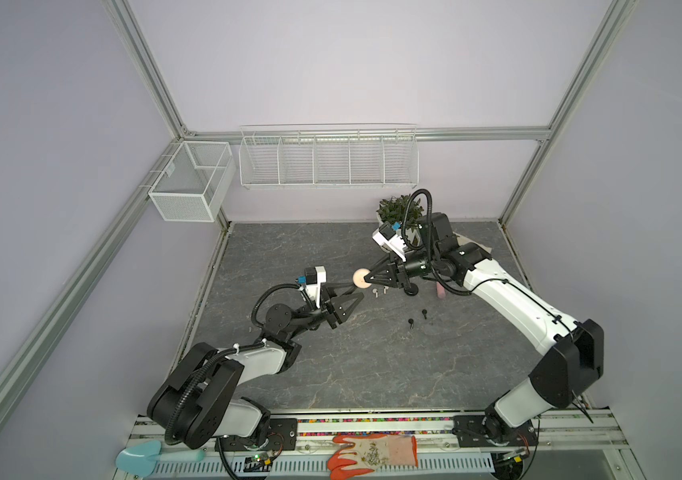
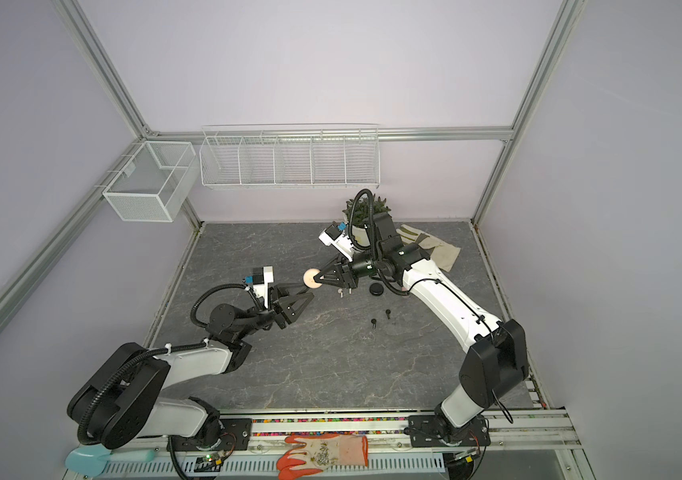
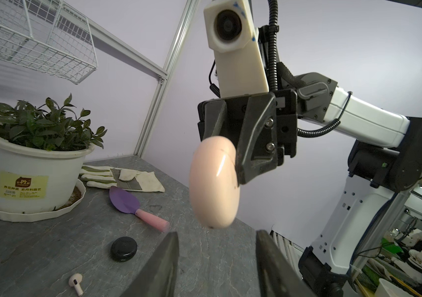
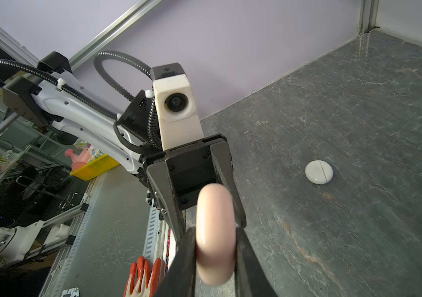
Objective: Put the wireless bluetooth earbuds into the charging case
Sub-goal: 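Bring the pink case to the left gripper and grasp it with the left gripper, then hold the pink case in the left gripper while the right gripper pushes its lid open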
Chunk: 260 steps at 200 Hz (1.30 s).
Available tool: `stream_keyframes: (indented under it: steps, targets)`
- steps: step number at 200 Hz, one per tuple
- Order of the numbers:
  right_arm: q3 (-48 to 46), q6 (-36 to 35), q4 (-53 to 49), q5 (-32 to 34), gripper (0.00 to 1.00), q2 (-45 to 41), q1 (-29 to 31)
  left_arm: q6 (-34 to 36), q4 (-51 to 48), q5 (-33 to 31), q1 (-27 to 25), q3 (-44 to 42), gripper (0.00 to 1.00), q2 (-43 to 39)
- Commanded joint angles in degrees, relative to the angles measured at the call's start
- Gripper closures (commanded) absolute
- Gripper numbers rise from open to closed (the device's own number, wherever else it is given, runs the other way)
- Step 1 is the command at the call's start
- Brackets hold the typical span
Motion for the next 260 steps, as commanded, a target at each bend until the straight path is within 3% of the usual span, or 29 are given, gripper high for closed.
stream_keyframes:
  steps: [1, 76, 119, 163, 215, 240, 260]
  targets:
    - [1.7, -7.8, -8.3, 1.0, 0.82, 0.3, -0.2, 2.7, 1.8, 5.2, 0.4, 2.4, 0.51, 0.5]
    - [2.9, -9.2, -11.3, -0.7, 0.83, 1.9, -0.3, 7.7, -2.7, 5.7, 1.3, 4.5, 0.52, 0.0]
    - [3.4, -8.7, -11.1, -1.5, 0.83, 2.0, 0.1, 4.5, 1.9, 7.2, 1.3, 6.4, 0.54, 3.1]
    - [3.7, -8.5, -11.0, -1.7, 0.83, 1.8, 0.4, 3.9, 2.0, 8.4, 1.3, 6.5, 0.63, 3.1]
    - [4.0, -8.2, -10.9, -1.5, 0.82, 2.3, 1.0, 3.7, 2.0, 8.4, 1.3, 6.5, 0.81, 3.2]
    - [4.5, -8.1, -11.0, -1.3, 0.76, 2.5, 1.2, 3.7, 1.9, 8.1, 1.3, 6.4, 0.86, 3.1]
    - [4.8, -7.8, -10.4, 0.2, 0.52, 1.9, 1.3, 3.7, 2.0, 7.7, 1.3, 6.1, 0.95, 2.9]
